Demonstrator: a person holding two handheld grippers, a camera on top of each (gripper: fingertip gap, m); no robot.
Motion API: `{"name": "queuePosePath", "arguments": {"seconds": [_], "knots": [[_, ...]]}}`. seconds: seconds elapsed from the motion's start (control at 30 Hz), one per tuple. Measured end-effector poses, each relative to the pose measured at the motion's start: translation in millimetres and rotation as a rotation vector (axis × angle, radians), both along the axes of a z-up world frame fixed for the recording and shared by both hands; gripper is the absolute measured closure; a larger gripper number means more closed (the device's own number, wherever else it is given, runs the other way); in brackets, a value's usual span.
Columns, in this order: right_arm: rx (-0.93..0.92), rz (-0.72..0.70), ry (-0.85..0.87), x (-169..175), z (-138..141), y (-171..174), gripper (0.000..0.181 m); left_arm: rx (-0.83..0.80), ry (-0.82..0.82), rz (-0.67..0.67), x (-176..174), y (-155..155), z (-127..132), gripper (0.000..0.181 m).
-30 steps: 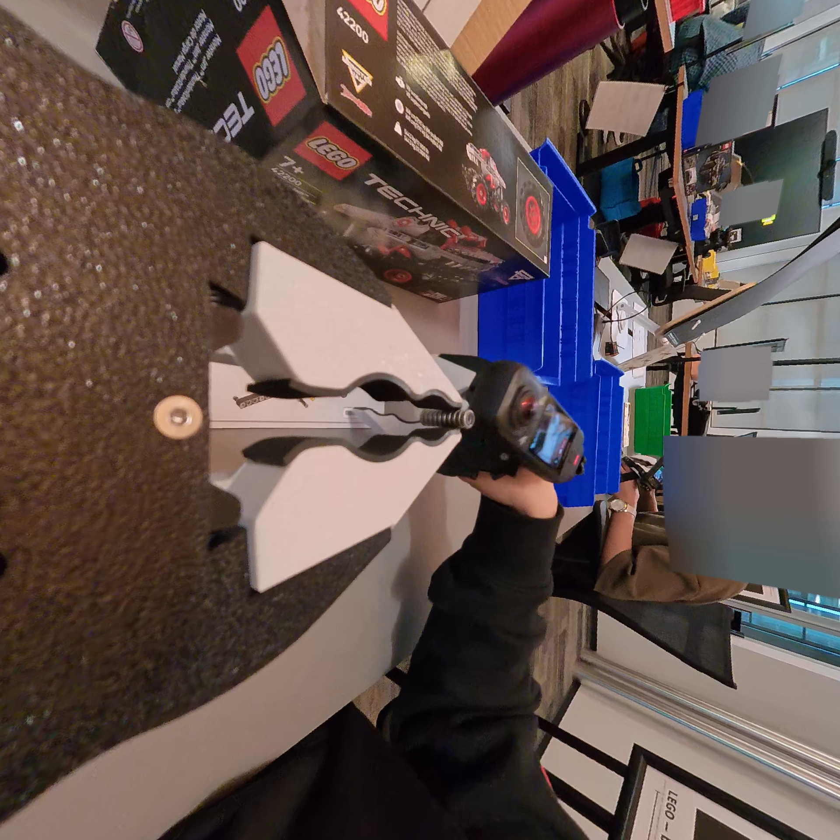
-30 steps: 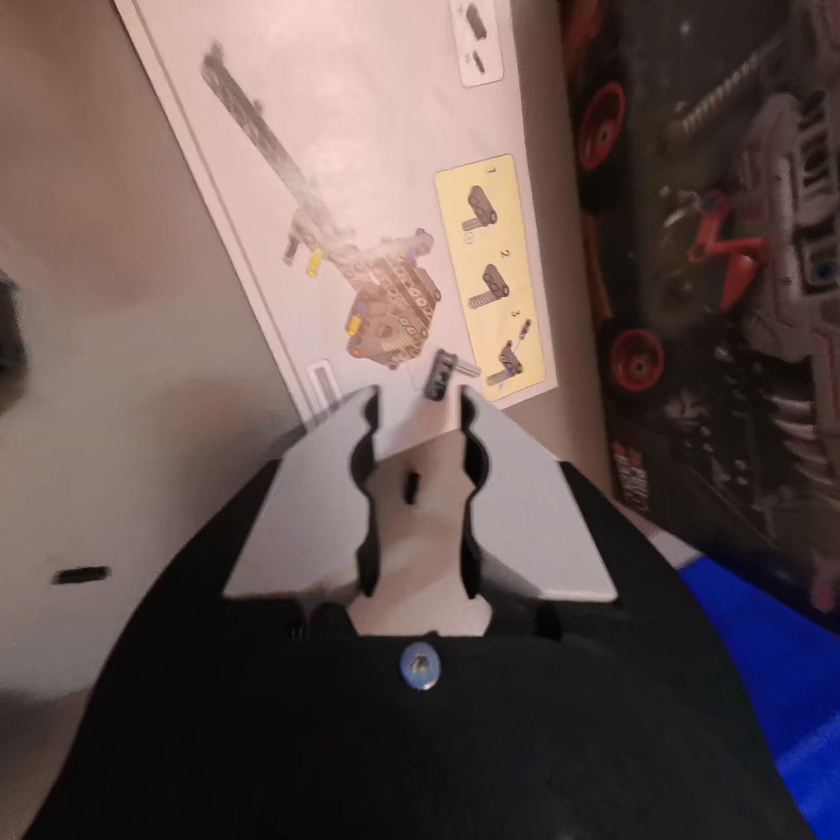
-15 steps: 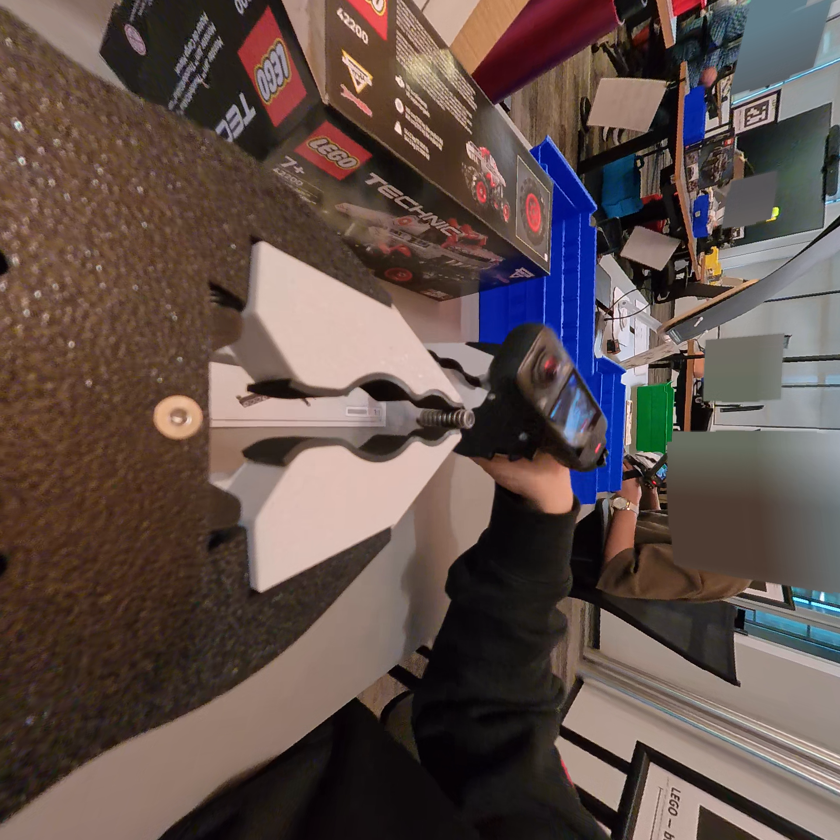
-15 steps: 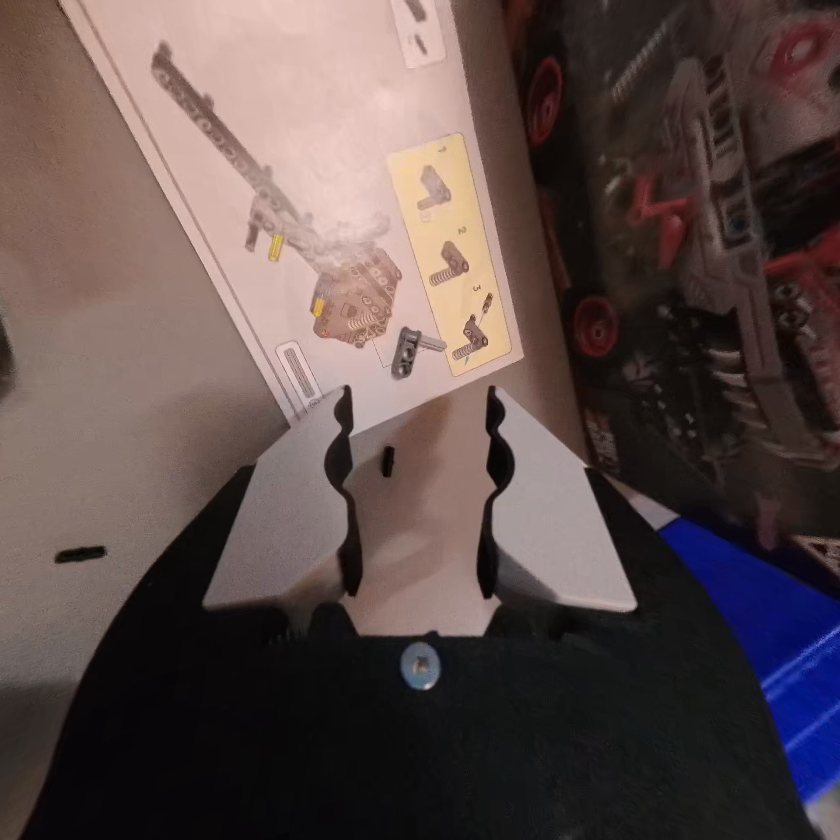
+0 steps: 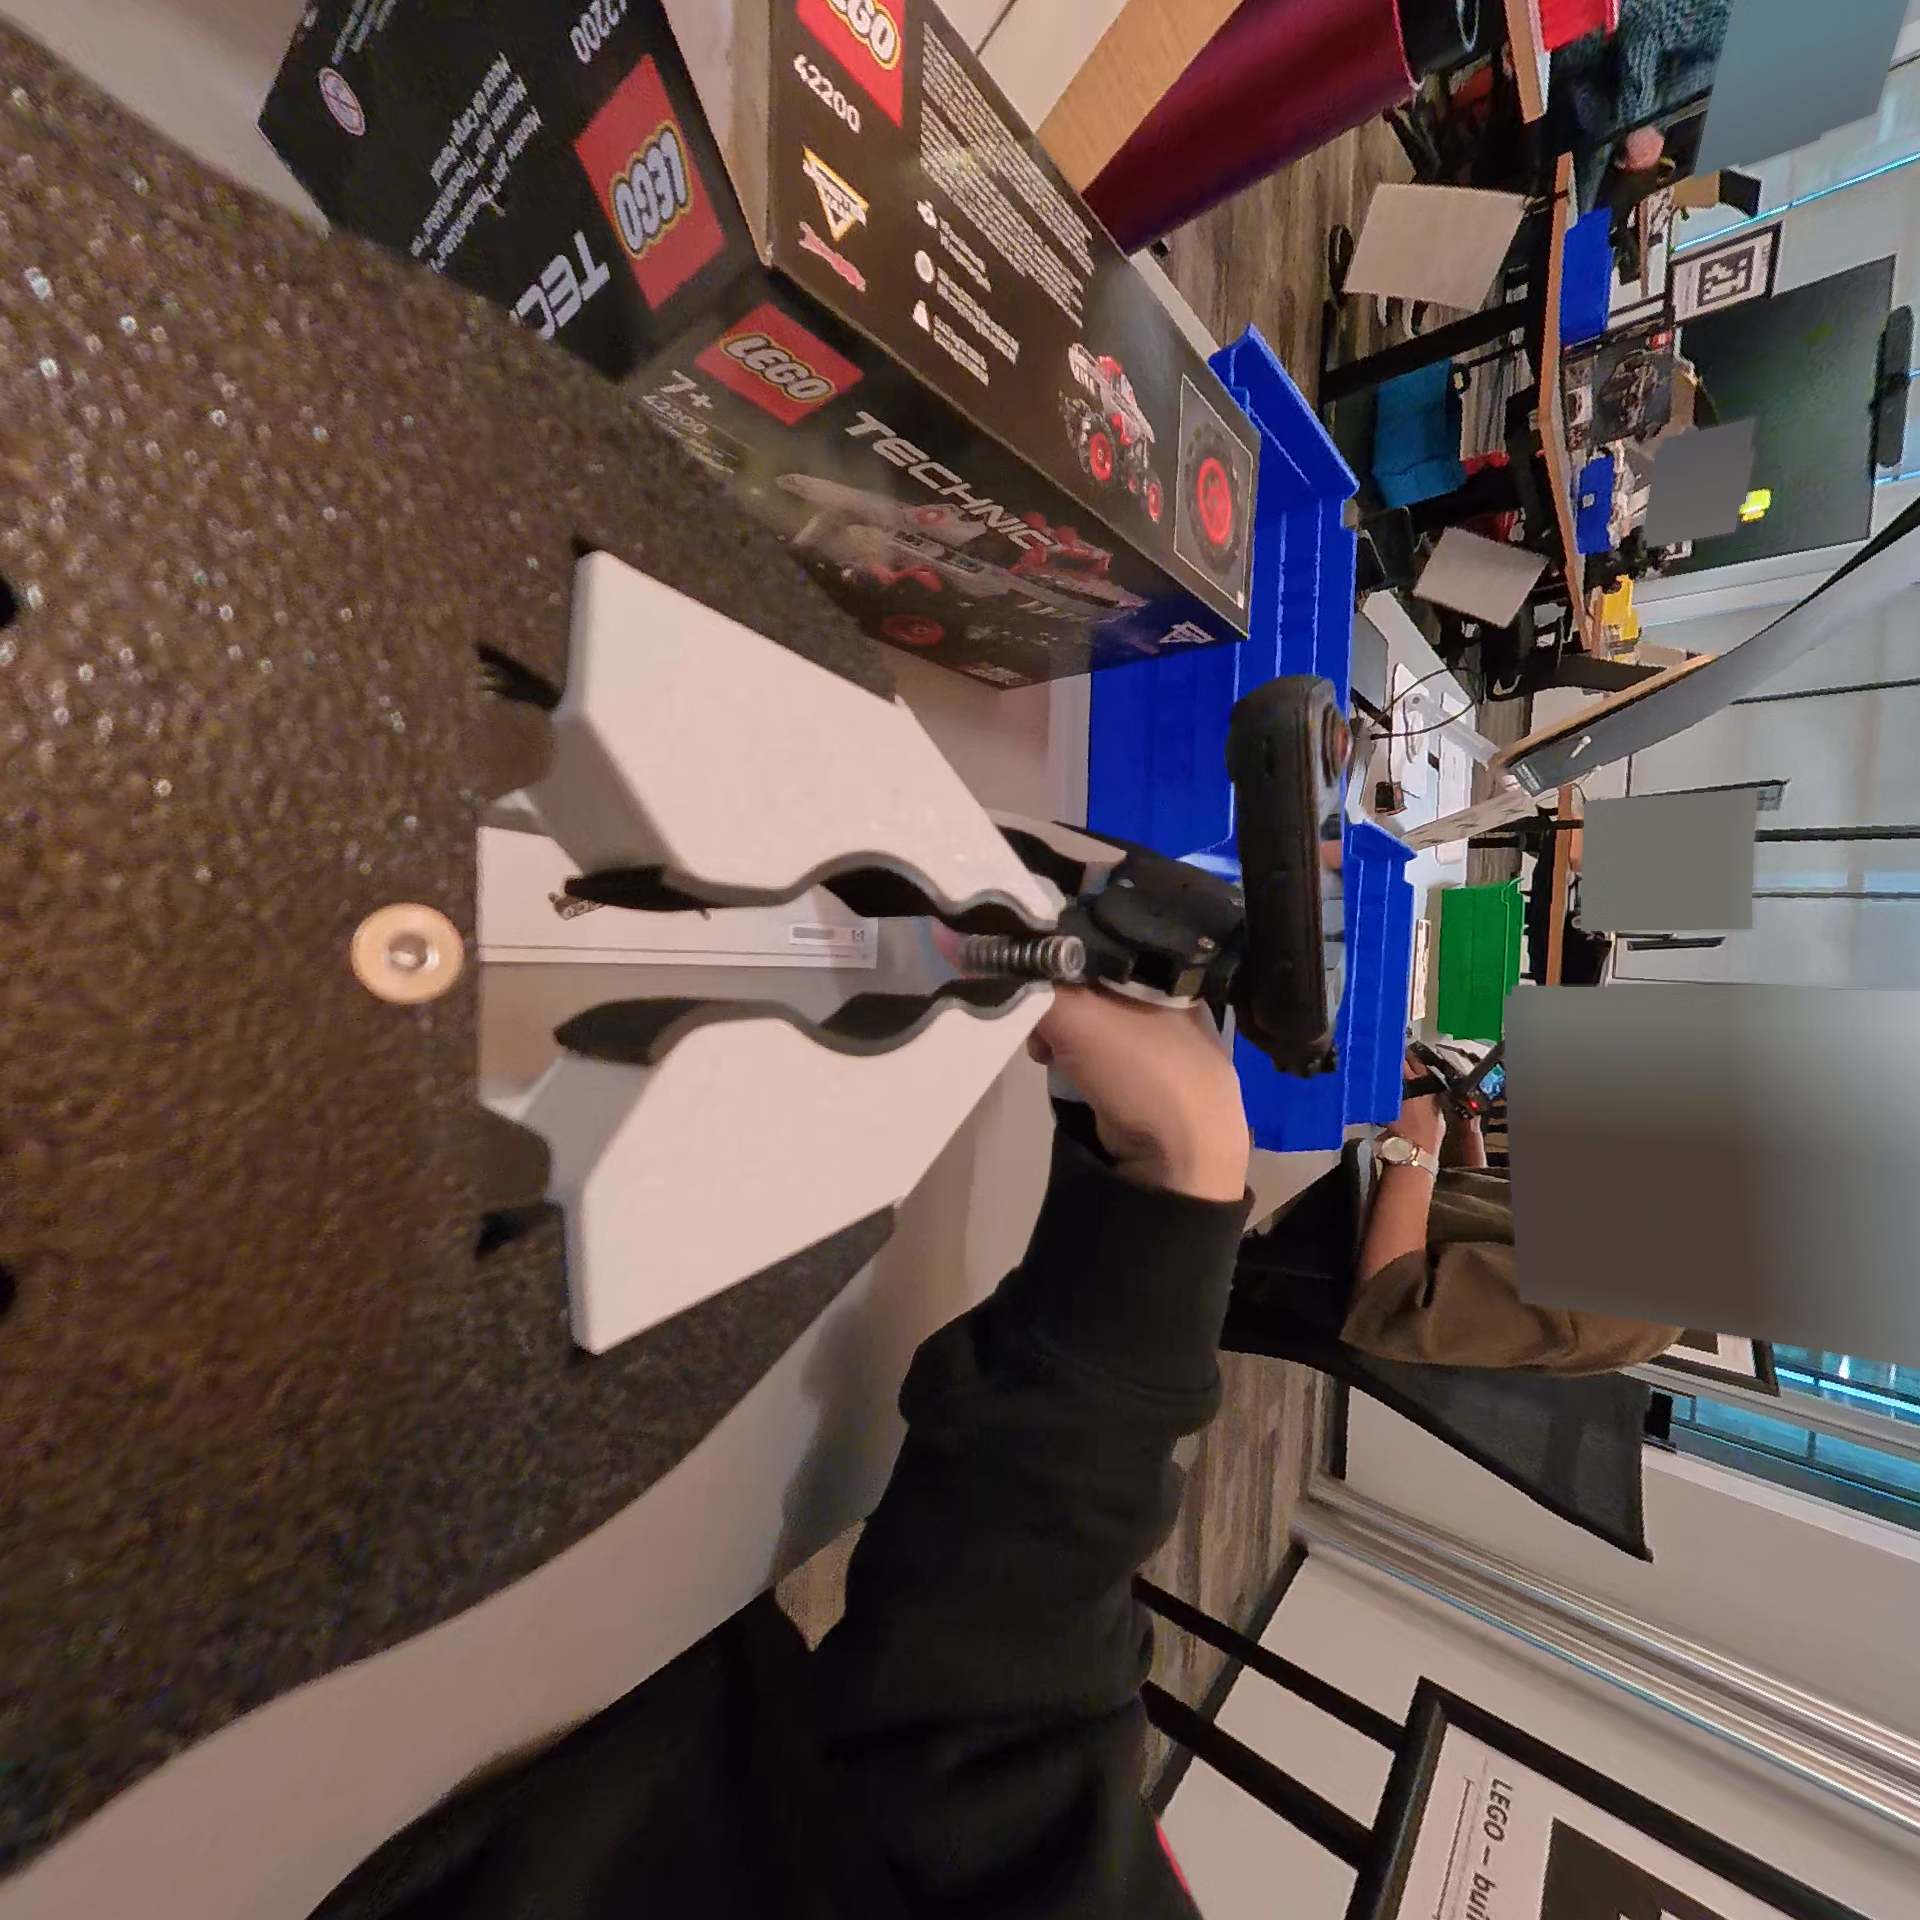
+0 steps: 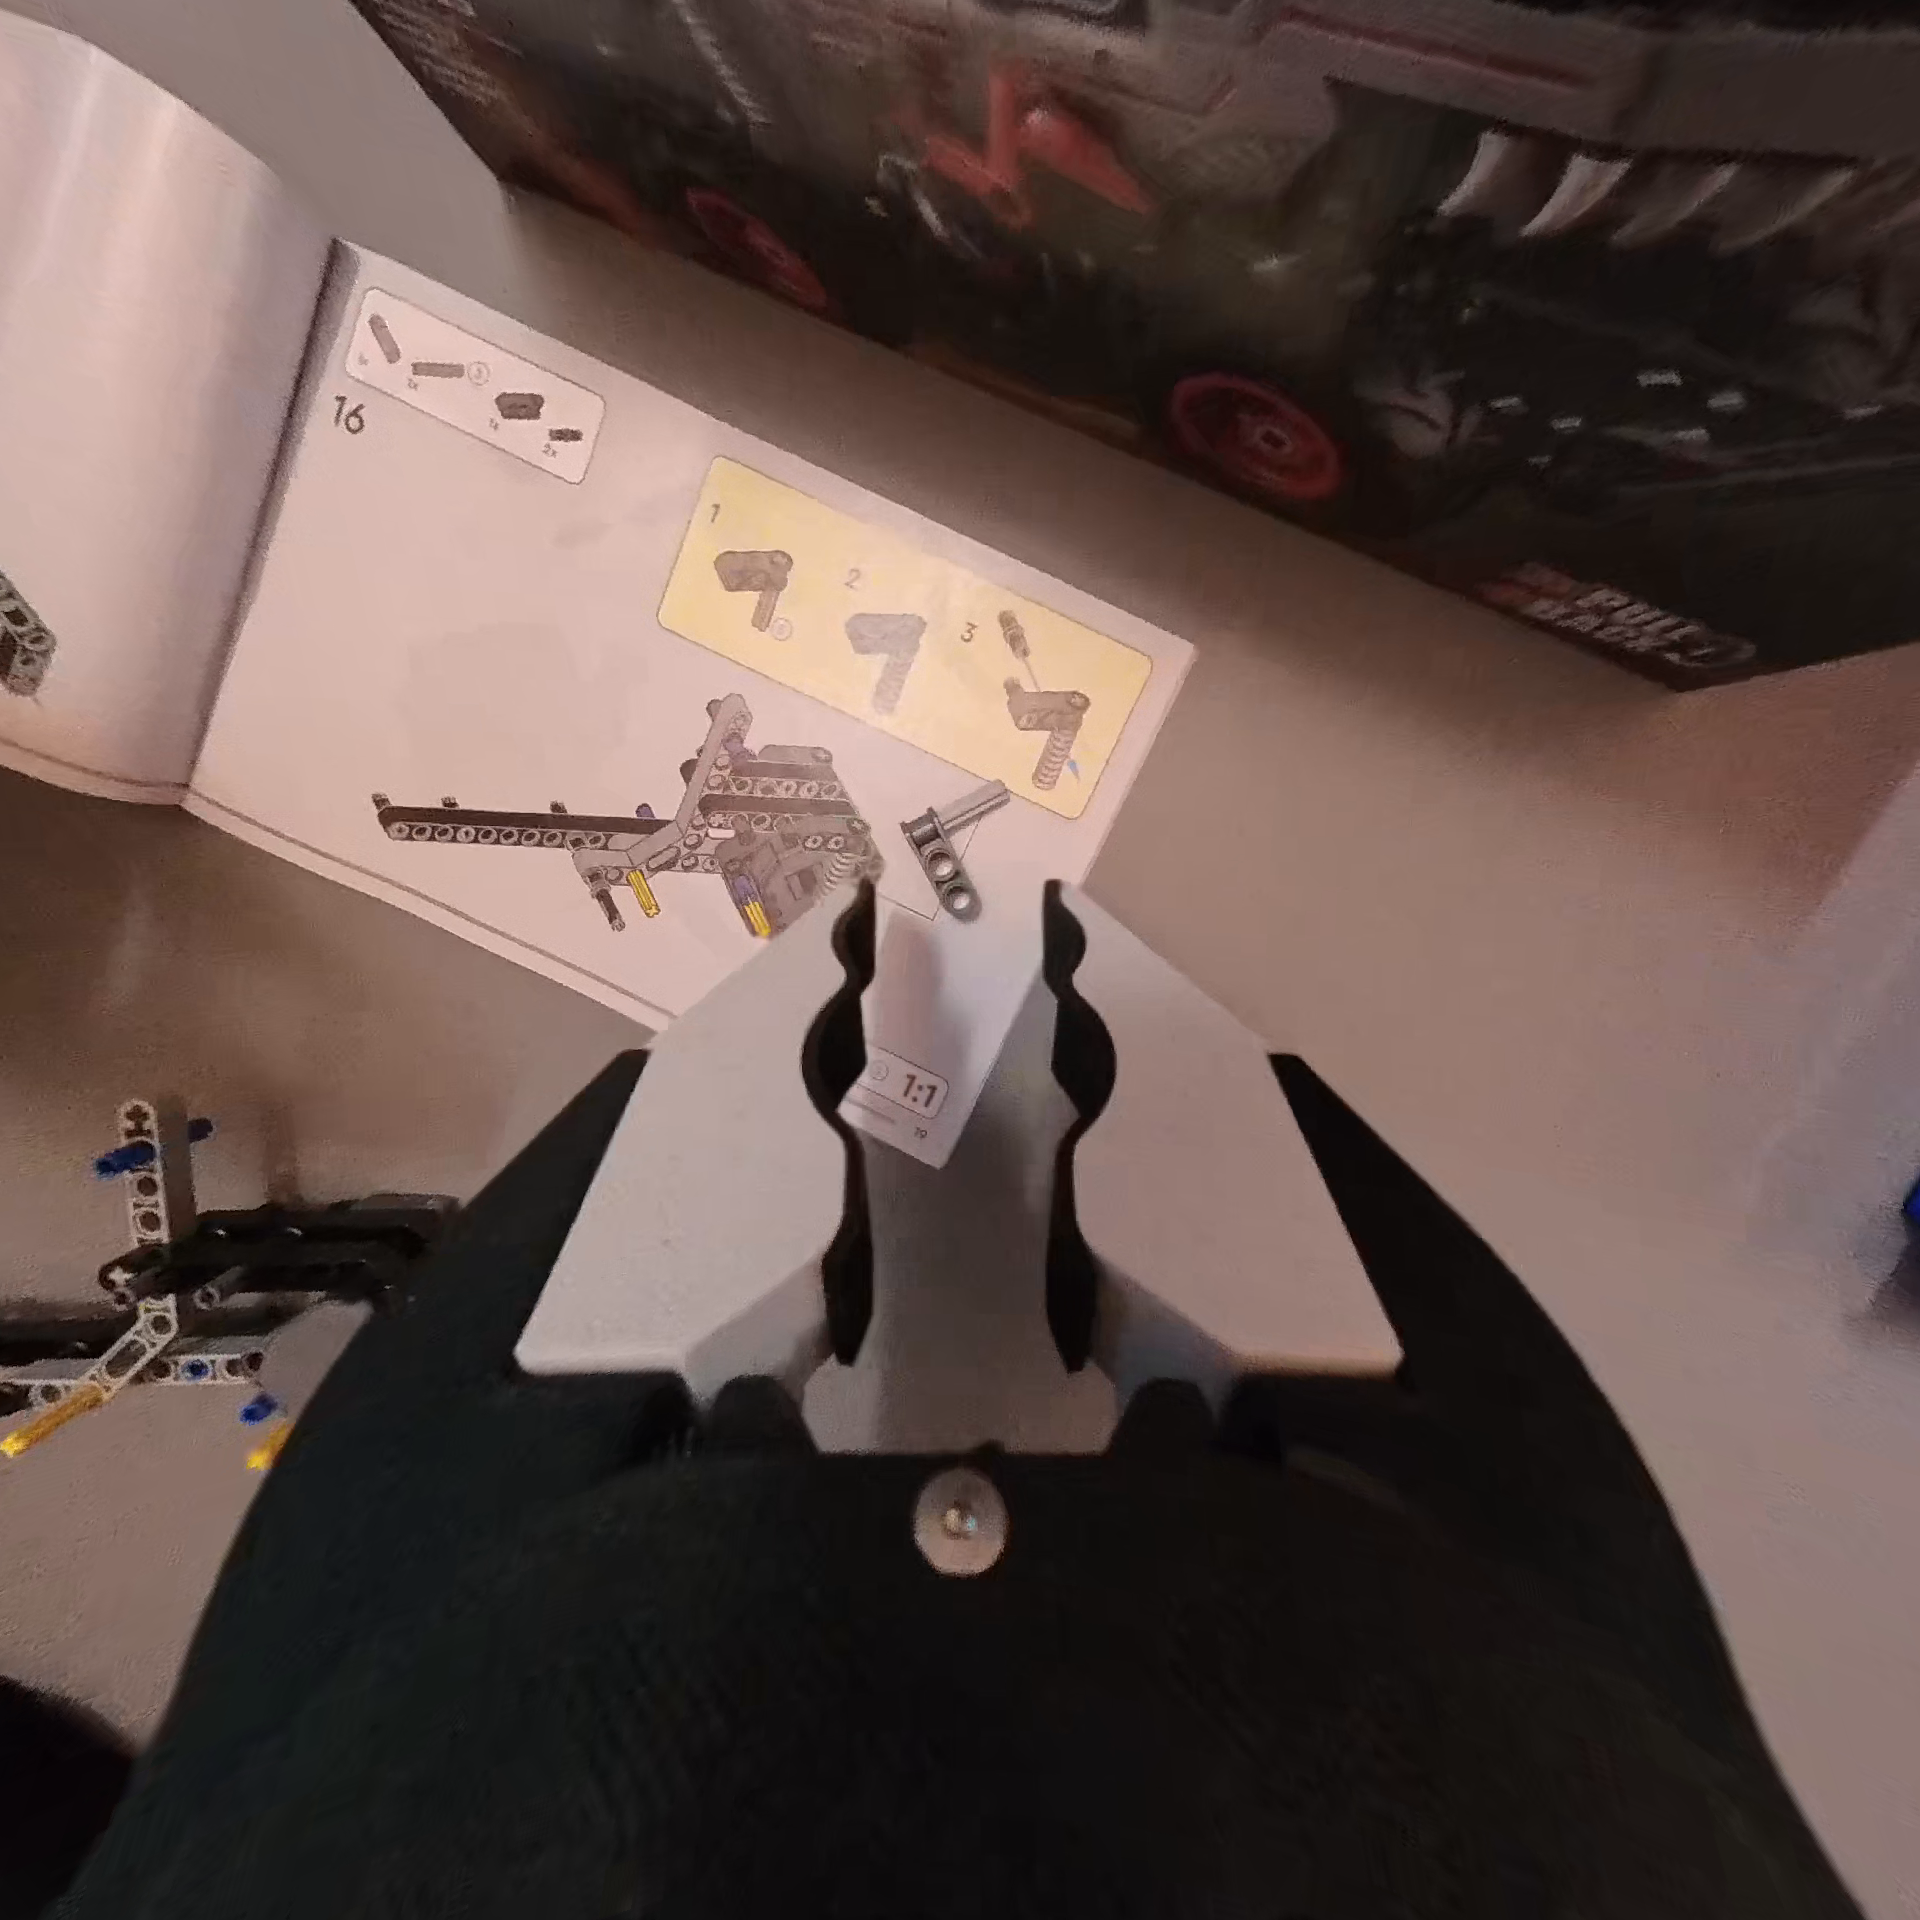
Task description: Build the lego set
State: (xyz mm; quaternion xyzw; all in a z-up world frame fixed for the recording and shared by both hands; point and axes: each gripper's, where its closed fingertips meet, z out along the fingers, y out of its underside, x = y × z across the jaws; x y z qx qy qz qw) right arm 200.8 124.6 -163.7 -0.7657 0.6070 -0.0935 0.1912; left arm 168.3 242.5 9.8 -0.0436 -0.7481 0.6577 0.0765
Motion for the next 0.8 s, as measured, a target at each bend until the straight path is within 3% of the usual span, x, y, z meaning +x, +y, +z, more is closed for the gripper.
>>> {"name": "queuePosePath", "arguments": {"seconds": [0.1, 0.17, 0.37, 0.47, 0.53, 0.67, 0.8], "knots": [[0.074, -0.001, 0.006, 2.0, 1.3, 11.0, 0.13, -0.012, 0.003, -0.006, -1.8, 1.3, 3.5, 0.177], [0.07, -0.015, 0.026, 0.7, -1.5, 9.5, 0.127, -0.017, 0.006, -0.016, -3.8, 2.1, 5.4, 0.177], [-0.028, 0.055, 0.057, -2.2, -12.9, 2.4, 0.141, -0.022, -0.008, -0.026, -7.6, 3.3, 8.9, 0.177], [-0.045, 0.137, 0.016, 2.6, -11.2, 6.6, 0.175, -0.02, -0.013, -0.029, -9.0, 3.9, 9.4, 0.177], [-0.082, 0.247, -0.002, 3.0, -10.7, 9.0, 0.181, -0.02, -0.017, -0.028, -8.9, 4.8, 10.1, 0.177], [-0.152, 0.441, 0.046, -8.3, -15.7, 7.7, 0.181, -0.027, -0.014, -0.023, -7.2, 7.5, 11.8, 0.177], [-0.241, 0.451, 0.039, -7.4, -10.8, -8.5, 0.164, -0.026, -0.013, -0.02, -5.6, 9.1, 11.3, 0.177]]}}
